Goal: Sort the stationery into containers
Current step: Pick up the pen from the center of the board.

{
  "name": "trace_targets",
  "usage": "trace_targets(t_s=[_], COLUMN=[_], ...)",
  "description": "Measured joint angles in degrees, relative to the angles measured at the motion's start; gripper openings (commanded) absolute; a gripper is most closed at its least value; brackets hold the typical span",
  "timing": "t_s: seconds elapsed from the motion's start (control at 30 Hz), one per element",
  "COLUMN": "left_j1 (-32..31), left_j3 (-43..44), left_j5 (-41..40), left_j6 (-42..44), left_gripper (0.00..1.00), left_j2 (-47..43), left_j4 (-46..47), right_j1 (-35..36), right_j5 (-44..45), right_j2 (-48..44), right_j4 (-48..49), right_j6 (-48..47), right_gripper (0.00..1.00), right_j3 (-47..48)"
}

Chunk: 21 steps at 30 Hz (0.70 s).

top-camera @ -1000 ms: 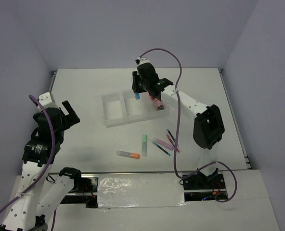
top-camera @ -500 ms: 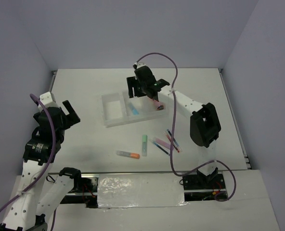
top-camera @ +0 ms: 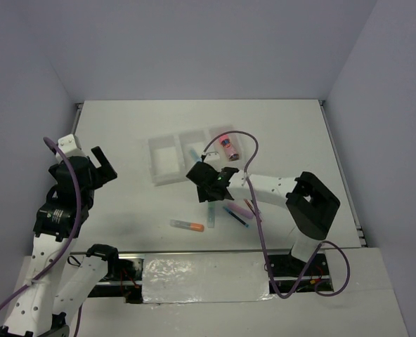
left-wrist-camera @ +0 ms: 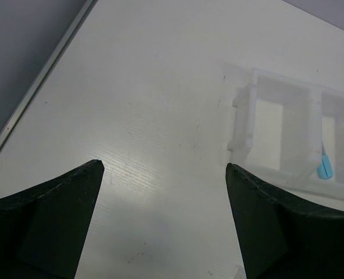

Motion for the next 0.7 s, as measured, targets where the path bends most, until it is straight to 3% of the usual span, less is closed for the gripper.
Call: trace_targets(t_s=[0.37, 0.7], left_j1=[0.00, 0.00], left_j3=[-0.15, -0.17], left_j5=[0.20, 0.20], left_j6=[0.02, 0.02], left_gripper=[0.99, 0.99], left_j2=[0.17, 0.55], left_j4=[-0.02, -0.02], right_j1=[4.26, 6.12], right_j5=[2.64, 0.87], right_j2=[0.13, 2.67], right_j4=[1.29, 4.07], right_j6=[8.39, 10.47], right_gripper=[0.60, 0.46], right_j3=[-5.88, -6.29])
